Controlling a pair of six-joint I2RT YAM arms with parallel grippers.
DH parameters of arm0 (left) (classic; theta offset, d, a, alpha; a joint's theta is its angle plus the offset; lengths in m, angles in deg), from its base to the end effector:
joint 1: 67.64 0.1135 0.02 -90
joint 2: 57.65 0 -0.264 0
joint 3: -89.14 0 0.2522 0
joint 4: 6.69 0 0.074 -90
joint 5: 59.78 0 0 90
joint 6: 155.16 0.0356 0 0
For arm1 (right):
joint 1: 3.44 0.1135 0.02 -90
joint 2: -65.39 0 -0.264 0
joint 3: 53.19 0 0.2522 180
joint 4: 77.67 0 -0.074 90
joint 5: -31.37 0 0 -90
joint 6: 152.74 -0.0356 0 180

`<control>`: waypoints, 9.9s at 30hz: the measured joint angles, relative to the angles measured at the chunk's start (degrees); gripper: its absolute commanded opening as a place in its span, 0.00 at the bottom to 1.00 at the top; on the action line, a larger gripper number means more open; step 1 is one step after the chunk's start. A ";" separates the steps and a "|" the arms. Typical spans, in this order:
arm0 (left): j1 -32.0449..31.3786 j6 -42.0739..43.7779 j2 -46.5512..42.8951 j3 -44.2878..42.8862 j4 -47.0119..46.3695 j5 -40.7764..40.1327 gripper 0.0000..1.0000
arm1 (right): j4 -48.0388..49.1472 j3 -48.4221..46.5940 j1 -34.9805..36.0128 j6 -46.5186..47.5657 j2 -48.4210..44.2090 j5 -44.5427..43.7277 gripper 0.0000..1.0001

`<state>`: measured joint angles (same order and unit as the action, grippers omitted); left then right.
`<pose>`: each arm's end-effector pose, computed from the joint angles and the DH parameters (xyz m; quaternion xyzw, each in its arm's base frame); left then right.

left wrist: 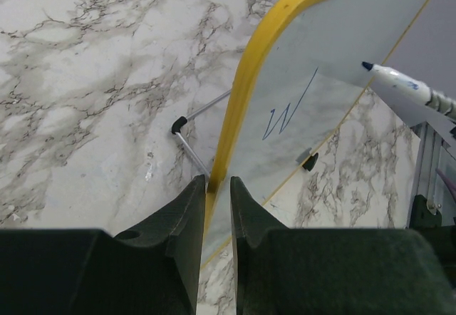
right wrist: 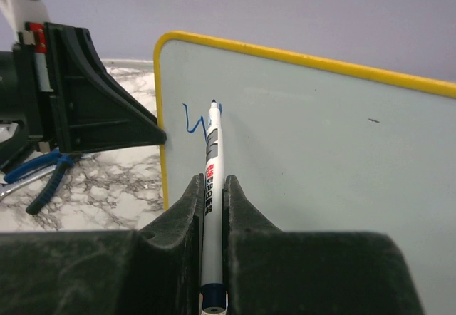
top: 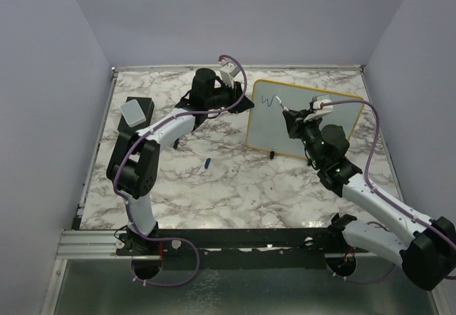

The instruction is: Write a sentence on the whiteboard

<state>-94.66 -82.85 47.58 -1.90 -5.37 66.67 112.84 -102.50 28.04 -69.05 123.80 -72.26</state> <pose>0.3759 -0.2154 0.2790 0.2502 0.7382 -0.4489 0.4370 0.2085 0.1178 0.3012 -0.0682 0.6953 0.1517 0.6992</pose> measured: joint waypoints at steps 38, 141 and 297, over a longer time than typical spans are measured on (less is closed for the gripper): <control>-0.09 0.48 0.00 0.00 0.15 -0.24 0.17 | -1.62 2.84 0.02 -0.37 0.15 -2.47 0.01; -0.22 3.80 -0.81 -1.09 4.48 -0.87 0.10 | -5.75 3.72 0.02 -1.20 -3.30 -5.40 0.01; -0.22 3.89 -0.92 -1.42 5.38 -0.66 0.06 | 1.31 7.72 0.00 0.35 -8.57 -8.94 0.01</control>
<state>-94.88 -78.96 46.66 -3.32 0.00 66.01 114.15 -94.79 28.04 -68.70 115.23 -81.20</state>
